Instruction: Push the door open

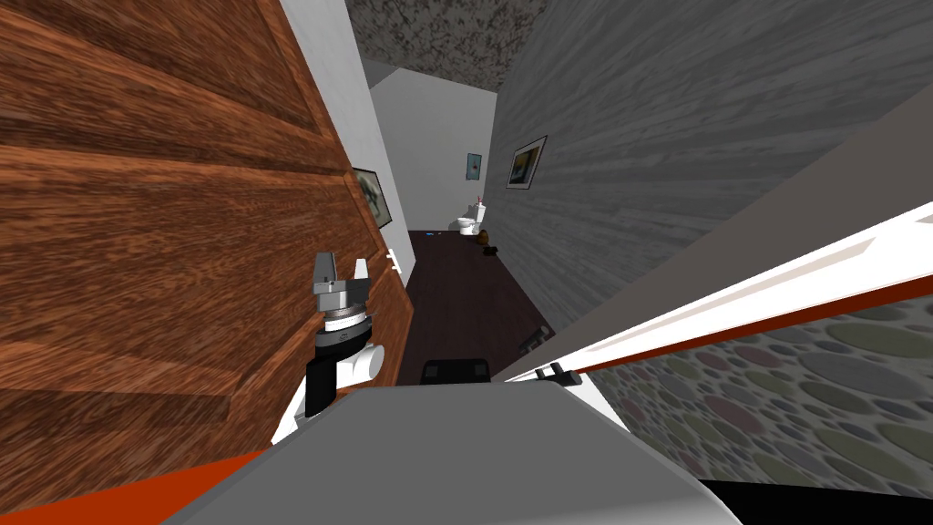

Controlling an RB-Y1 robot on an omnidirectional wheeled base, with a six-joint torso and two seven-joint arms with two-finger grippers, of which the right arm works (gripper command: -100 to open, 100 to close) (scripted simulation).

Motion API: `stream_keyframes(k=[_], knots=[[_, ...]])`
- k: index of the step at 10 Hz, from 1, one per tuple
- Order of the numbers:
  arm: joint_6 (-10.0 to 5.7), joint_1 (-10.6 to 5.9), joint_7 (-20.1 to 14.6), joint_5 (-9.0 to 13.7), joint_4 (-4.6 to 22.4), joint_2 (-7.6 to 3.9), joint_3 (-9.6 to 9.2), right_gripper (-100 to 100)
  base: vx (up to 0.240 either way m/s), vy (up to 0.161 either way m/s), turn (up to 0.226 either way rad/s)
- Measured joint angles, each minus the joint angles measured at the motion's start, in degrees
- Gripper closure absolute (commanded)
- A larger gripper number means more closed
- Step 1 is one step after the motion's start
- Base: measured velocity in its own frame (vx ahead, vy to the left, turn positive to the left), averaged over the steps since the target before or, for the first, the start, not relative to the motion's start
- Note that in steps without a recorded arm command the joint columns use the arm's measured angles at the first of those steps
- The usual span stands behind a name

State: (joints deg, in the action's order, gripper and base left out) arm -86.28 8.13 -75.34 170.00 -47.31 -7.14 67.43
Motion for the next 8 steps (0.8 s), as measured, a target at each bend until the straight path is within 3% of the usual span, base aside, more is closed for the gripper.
stream_keyframes(k=[1, 3, 4, 6, 7, 8], knots=[[-0.14, -0.01, -1.1, 1.7, -0.5, 0.44, 0.49, -100, -0.008, 0.001, 0.000], [0.51, -0.63, -2.9, 4.5, 1.6, -0.39, 1.29, -100, -0.009, 0.000, 0.002], [0.36, -0.64, -4.3, 6.3, 1.4, -0.02, 1.99, -100, -0.009, -0.001, -0.001], [-1.53, -0.62, -6.3, 9.3, -1.4, 1.23, 2.74, -100, -0.008, 0.000, 0.001], [-1.35, -1.02, -7.1, 10.4, 0.0, 0.66, 3.01, -100, -0.007, 0.001, 0.003], [-1.56, -1.03, -8.0, 12.1, -0.4, 0.83, 3.53, -100, -0.012, 0.000, 0.000]])
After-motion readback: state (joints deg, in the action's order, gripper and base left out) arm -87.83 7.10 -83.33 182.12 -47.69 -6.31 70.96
